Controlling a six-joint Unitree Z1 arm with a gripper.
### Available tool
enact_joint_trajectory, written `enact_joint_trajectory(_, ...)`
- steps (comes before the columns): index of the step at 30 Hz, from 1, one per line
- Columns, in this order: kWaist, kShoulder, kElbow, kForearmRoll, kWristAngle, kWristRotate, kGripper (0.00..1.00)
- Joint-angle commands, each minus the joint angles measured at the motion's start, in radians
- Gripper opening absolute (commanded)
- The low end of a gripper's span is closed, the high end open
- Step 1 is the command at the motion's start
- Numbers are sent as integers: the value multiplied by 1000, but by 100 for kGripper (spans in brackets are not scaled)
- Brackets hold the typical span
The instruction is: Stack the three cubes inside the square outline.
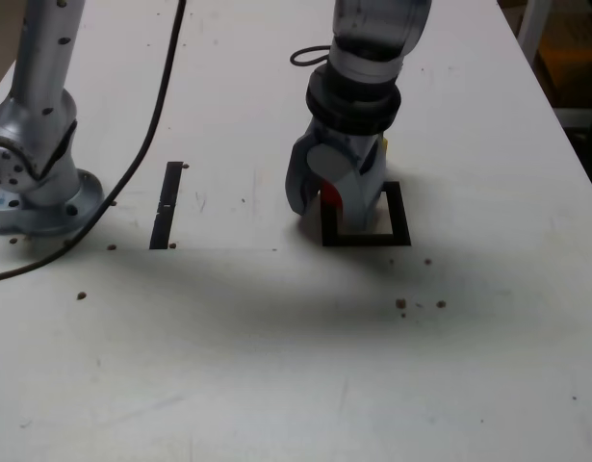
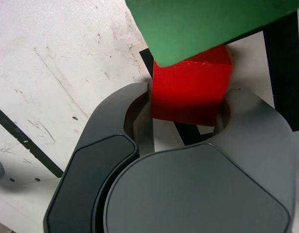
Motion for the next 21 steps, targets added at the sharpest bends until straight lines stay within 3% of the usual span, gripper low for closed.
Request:
enact_joint_trajectory(1, 1, 1, 8, -2, -1, -3, 39)
enact_joint_trajectory(13, -23, -62, 45, 13, -7, -76, 38)
enact_joint_trajectory(21, -86, -114, 19, 46, -20, -187, 38)
